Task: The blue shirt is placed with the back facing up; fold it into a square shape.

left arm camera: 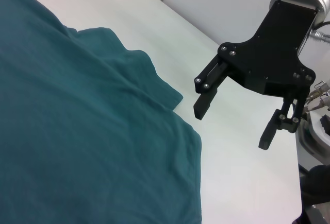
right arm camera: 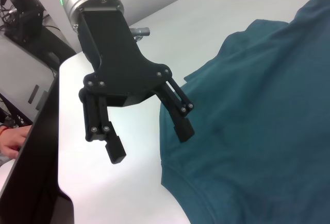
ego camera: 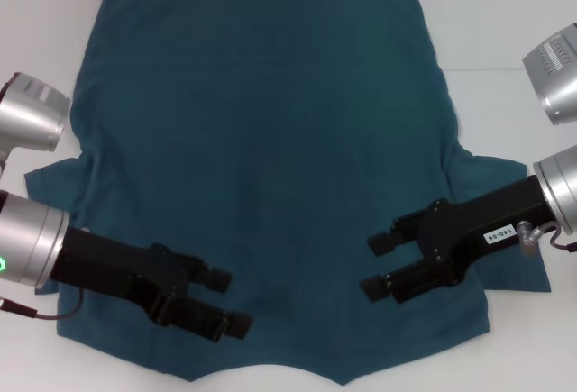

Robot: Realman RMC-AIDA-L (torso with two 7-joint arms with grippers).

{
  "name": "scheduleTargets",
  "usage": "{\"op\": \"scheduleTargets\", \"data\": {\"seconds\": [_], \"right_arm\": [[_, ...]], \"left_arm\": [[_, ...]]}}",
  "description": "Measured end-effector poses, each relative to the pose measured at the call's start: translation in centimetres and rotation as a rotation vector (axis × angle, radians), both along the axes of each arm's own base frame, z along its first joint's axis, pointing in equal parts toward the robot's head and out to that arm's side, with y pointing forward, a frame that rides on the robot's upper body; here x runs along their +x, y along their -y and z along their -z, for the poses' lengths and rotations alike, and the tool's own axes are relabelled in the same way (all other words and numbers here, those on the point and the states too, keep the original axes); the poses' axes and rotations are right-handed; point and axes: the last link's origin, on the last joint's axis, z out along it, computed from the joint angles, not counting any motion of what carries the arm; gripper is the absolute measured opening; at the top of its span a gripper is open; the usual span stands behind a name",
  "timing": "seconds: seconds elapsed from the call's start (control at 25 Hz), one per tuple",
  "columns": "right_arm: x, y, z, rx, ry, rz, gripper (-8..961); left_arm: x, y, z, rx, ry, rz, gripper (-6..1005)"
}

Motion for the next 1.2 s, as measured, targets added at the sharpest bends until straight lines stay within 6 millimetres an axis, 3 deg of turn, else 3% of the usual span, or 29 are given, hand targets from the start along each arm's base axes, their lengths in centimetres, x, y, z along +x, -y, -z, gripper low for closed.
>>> {"op": "scheduleTargets", "data": {"seconds": [0.68,0.8,0.96,1.12,1.2], "right_arm": [[0.1,0.0,-0.1,0.001,-0.005,0.021,806],[0.5,-1.1,-1.0,0.077,-0.033,0.124,806],[1.2,-3.0,-3.2,0.206,-0.118,0.366,806],[3.1,-5.1,-5.5,0.301,-0.221,0.732,806],[4.0,-5.7,-6.2,0.313,-0.268,0.830,806]], "left_arm": [[-0.1,-0.3,-0.4,0.023,0.003,-0.026,910],[-1.0,-2.0,-1.6,0.142,0.014,-0.187,908],[-3.4,-4.4,-4.7,0.346,0.099,-0.533,906],[-5.7,-4.7,-7.2,0.439,0.239,-0.812,903],[-6.6,-4.6,-7.7,0.461,0.282,-0.882,902]]}}
